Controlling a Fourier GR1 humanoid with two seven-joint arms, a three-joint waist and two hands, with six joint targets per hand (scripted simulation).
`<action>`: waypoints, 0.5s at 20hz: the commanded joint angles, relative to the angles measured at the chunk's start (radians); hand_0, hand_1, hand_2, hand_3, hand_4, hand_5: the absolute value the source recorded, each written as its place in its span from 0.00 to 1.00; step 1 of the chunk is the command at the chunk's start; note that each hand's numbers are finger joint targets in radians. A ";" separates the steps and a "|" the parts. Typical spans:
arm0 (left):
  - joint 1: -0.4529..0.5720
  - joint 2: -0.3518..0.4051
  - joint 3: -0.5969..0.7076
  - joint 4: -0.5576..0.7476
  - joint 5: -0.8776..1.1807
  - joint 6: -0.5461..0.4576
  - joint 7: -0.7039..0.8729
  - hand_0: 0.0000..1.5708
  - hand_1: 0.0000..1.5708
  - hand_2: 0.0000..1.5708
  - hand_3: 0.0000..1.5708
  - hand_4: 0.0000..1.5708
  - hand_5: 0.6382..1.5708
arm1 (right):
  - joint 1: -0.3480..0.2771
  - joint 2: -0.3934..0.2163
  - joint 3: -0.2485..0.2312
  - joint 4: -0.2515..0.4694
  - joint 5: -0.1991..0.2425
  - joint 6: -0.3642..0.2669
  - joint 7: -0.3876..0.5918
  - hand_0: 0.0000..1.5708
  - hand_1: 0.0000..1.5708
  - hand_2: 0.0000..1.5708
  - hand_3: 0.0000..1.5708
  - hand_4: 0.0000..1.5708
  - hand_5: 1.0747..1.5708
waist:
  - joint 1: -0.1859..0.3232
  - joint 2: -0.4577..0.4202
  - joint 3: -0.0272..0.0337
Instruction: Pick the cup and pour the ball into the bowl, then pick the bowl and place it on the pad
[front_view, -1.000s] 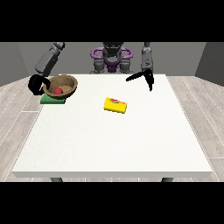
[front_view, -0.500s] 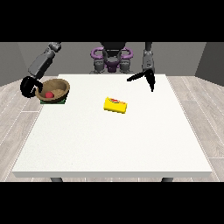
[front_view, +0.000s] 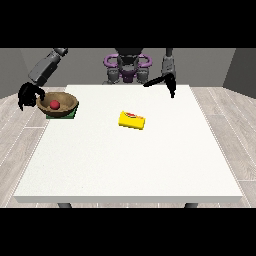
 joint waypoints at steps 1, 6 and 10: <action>0.067 -0.022 -0.034 -0.039 -0.007 -0.002 0.000 0.00 0.00 0.00 0.00 0.00 0.99 | -0.005 -0.027 -0.004 0.024 -0.008 0.023 0.048 1.00 1.00 1.00 0.31 0.47 1.00 | 0.014 -0.029 -0.0002; 0.056 0.012 -0.010 -0.070 0.035 -0.055 0.035 0.00 0.00 0.00 0.00 0.00 1.00 | 0.046 0.023 0.050 0.007 0.052 -0.018 -0.030 1.00 1.00 1.00 0.59 0.45 1.00 | 0.024 -0.018 -0.0001; 0.009 0.001 -0.002 -0.077 0.016 -0.019 0.041 0.00 0.00 0.00 0.00 0.00 0.99 | 0.045 -0.005 0.099 -0.010 0.108 -0.008 -0.037 1.00 1.00 1.00 0.77 0.43 0.97 | -0.007 0.015 0.0000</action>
